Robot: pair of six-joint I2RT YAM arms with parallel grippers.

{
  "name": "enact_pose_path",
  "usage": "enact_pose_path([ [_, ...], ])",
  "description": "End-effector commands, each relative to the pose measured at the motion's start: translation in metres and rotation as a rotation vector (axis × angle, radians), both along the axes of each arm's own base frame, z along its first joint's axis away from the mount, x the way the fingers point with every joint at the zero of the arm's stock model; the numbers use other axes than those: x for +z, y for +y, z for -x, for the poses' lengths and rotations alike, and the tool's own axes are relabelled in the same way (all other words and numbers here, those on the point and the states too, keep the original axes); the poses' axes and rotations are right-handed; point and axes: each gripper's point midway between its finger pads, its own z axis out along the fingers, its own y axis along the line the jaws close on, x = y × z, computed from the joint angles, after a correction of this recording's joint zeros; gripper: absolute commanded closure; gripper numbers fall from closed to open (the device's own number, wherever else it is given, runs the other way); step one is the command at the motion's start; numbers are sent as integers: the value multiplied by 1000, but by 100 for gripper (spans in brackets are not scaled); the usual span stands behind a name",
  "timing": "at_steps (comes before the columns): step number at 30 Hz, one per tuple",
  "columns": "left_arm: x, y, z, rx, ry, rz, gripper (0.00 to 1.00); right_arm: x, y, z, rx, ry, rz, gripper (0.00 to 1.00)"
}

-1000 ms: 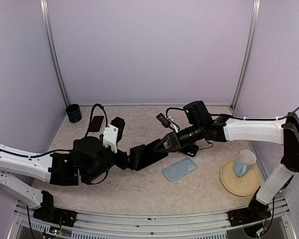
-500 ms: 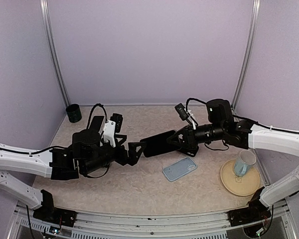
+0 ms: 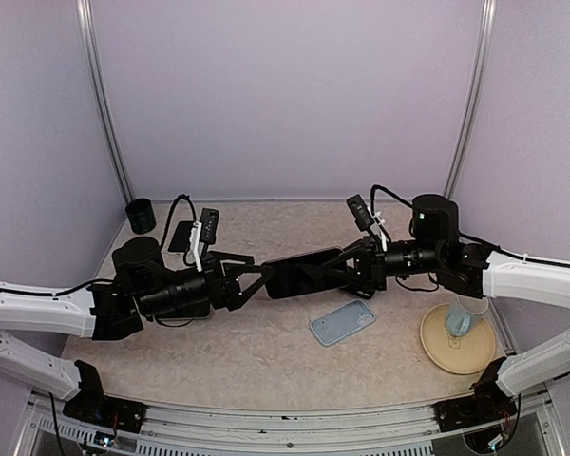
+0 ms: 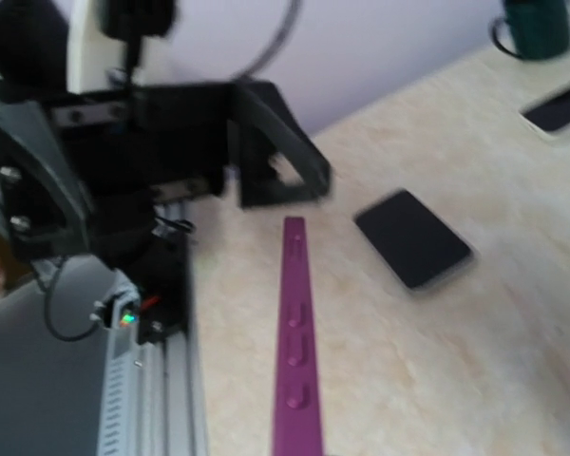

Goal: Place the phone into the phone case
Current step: Pass from the right arm to the left

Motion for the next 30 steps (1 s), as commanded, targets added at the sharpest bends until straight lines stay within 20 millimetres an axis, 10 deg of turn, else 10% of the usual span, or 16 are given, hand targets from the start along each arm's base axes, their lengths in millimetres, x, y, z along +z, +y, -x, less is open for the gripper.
enact_pose_path([
  [1, 8, -14, 21, -186, 11, 69, 1, 37, 2, 13, 93, -94, -140, 100],
  [30, 17, -24, 30, -320, 74, 241, 13, 26, 18, 5, 145, -41, -218, 100],
])
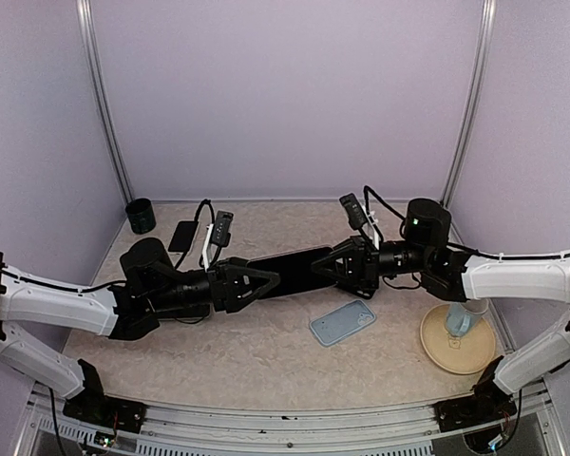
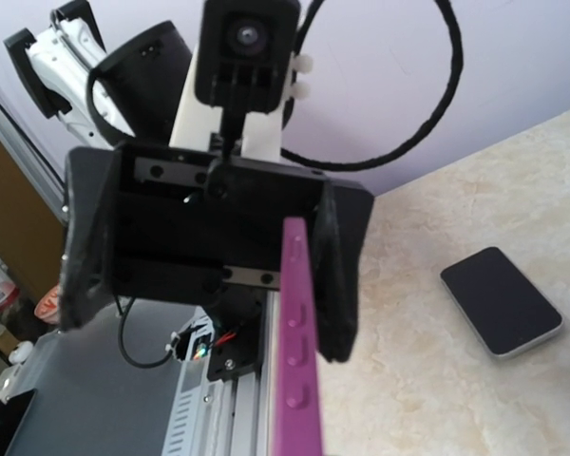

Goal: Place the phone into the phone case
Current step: Pass from the right arm to the left

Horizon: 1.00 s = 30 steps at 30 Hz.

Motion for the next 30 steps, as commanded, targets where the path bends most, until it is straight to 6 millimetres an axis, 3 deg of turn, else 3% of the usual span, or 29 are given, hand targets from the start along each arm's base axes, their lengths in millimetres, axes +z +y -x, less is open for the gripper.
enact_pose_path([
  [1, 8, 5, 0, -1, 3, 68, 13, 15, 0, -3, -1, -45, -62, 100],
  [10, 4, -3, 2, -34, 20, 48, 14, 15, 0, -6, -15, -40, -80, 100],
  [18, 3, -5, 1, -38, 10, 44, 35, 16, 0, -6, -18, -26, -92, 100],
  [25, 1, -8, -2, -37, 29, 60, 41, 14, 1, -7, -21, -6, -90, 100],
  [28, 2, -7, -3, -31, 18, 64, 54, 13, 1, -7, -20, 2, -93, 100],
  [30, 3, -7, -4, -27, 17, 65, 56, 13, 1, -7, -20, 6, -94, 100],
])
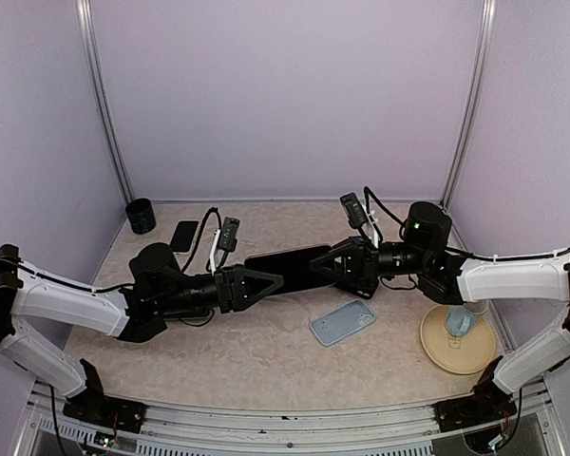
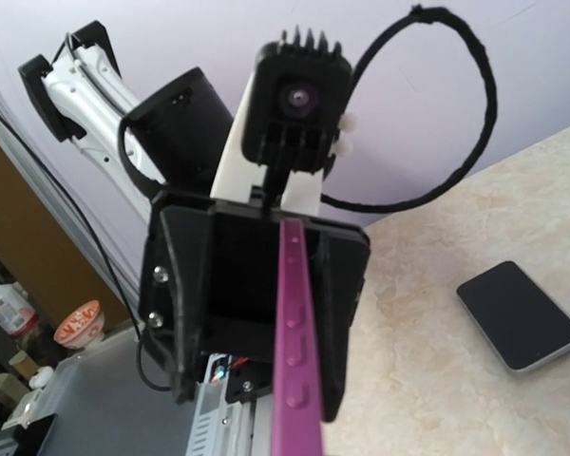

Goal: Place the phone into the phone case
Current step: Pass from the right arm to the left

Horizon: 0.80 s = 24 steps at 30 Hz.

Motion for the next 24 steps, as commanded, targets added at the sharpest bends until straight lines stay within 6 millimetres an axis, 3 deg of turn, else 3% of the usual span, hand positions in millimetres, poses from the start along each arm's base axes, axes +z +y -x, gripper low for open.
enact_pose_path([
  [1, 19, 0, -1, -2, -46, 54, 59, 10, -1, -5, -21, -34, -47, 100],
  [14, 10, -2, -12, 53, -47, 1, 81, 5, 3, -7, -18, -13, -30, 100],
  [18, 6, -4, -13, 52, -50, -17, 99, 4, 5, -7, -14, -2, -18, 100],
  [21, 1, -5, -16, 64, -50, -41, 100, 4, 6, -9, -14, 13, -5, 100],
  [24, -3, -5, -17, 73, -52, -58, 100, 4, 6, -11, -25, 24, 13, 94],
])
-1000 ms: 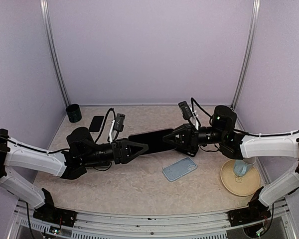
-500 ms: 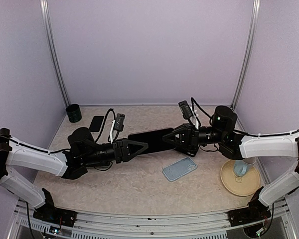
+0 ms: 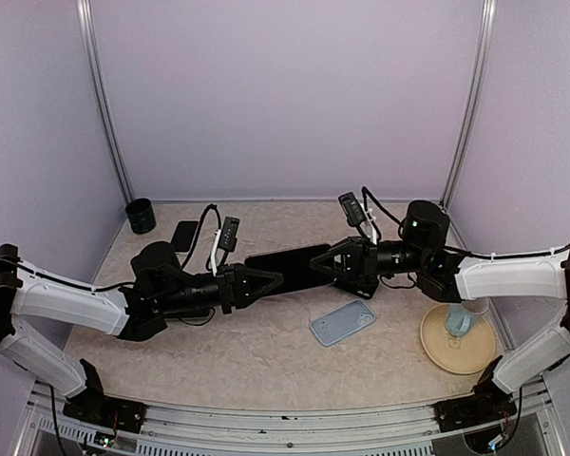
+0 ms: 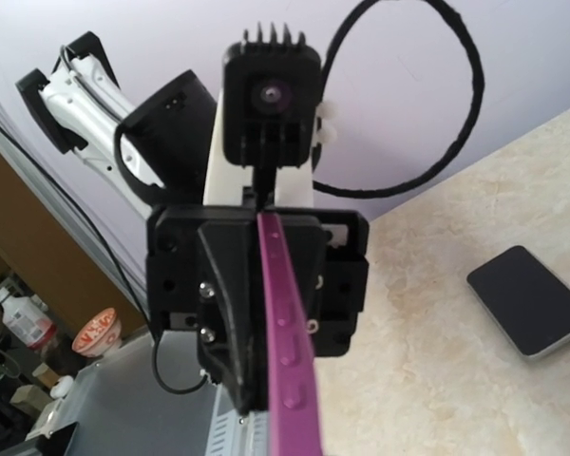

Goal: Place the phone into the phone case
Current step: Pass from the right arm to the left, then move the phone case to the center of the board.

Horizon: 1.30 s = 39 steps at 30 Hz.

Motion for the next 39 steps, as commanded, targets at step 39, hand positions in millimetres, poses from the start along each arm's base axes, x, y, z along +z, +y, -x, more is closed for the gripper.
enact_pose_path([
  [39, -56, 37, -32, 303, 107, -254, 100, -174, -107, -87, -624, 214, 863, 77],
])
